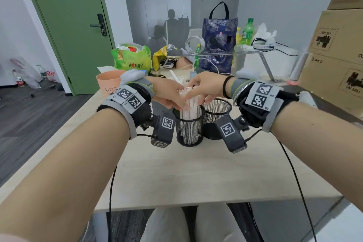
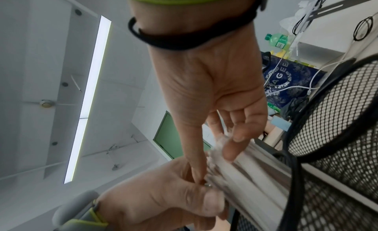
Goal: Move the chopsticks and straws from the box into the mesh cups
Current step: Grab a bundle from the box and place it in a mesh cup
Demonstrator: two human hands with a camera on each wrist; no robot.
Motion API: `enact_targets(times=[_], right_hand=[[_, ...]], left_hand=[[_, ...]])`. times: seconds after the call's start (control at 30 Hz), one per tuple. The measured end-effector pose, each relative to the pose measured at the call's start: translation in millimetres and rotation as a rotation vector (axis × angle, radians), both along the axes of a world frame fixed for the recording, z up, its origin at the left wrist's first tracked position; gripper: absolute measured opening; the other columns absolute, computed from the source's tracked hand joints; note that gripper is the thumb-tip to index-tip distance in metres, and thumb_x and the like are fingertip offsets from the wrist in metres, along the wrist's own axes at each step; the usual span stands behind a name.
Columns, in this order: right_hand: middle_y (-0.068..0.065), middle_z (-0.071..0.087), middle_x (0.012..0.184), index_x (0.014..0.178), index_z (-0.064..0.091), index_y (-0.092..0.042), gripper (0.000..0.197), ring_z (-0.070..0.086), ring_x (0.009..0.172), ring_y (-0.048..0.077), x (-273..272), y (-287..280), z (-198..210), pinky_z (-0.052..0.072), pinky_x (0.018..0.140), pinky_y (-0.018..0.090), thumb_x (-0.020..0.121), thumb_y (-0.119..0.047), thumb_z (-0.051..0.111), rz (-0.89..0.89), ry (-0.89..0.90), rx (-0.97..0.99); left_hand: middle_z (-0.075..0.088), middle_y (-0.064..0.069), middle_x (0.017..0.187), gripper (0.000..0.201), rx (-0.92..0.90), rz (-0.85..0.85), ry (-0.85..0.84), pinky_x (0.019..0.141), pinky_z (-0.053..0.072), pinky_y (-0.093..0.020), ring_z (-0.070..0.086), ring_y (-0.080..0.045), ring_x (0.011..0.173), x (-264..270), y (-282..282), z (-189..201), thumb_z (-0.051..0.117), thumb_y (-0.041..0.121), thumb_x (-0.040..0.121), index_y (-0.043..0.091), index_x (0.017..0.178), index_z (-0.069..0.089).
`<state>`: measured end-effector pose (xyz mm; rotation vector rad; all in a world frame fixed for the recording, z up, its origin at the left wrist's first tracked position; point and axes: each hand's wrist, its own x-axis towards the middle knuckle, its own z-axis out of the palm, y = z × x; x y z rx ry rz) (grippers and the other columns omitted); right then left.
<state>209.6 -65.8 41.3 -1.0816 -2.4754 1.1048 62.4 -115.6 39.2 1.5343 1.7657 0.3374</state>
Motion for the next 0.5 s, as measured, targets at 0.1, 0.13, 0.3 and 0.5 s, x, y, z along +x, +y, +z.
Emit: enact_targets(times=[0.1,0.13,0.3,0.5], right_hand=[[-0.005,0.054,0.095,0.117,0.056,-0.010,0.047,0.061,0.052,0.008,2.6,5.1,2.7,0.052,0.052,0.023,0.079,-0.029,0.074,-0.029,0.002,-0.002],[-0.004,0.054,0.099,0.117,0.057,-0.009,0.047,0.061,0.054,0.009,2.9,5.7,3.5,0.052,0.053,0.023,0.078,-0.031,0.074,-0.041,-0.005,0.000],[0.004,0.055,0.107,0.119,0.056,-0.006,0.047,0.055,0.053,0.013,3.0,11.2,5.8,0.048,0.040,0.019,0.083,-0.035,0.068,-0.102,-0.053,0.004],[0.006,0.052,0.110,0.116,0.053,-0.005,0.034,0.052,0.052,0.017,11.4,22.7,9.5,0.047,0.044,0.021,0.089,-0.025,0.053,-0.205,-0.185,0.048]], left_hand=[[0.060,0.000,0.089,0.061,0.012,0.041,0.007,0.065,0.048,-0.018,0.062,-0.008,0.073,-5.1,0.4,-0.3,0.072,0.011,0.082,0.013,0.134,0.041],[0.060,-0.001,0.090,0.071,0.022,0.062,0.026,0.064,0.050,-0.018,0.062,-0.008,0.073,-7.2,2.4,-1.9,0.073,0.012,0.082,0.012,0.142,0.034],[0.064,-0.003,0.086,0.065,-0.051,0.149,0.126,0.051,0.049,-0.017,0.060,-0.010,0.069,-13.9,7.1,-3.4,0.073,0.019,0.081,0.011,0.137,0.039],[0.071,0.002,0.058,0.011,-0.216,0.150,0.148,0.041,0.050,-0.013,0.066,-0.004,0.045,-11.2,6.6,-19.6,0.059,0.015,0.092,0.005,0.097,0.063]])
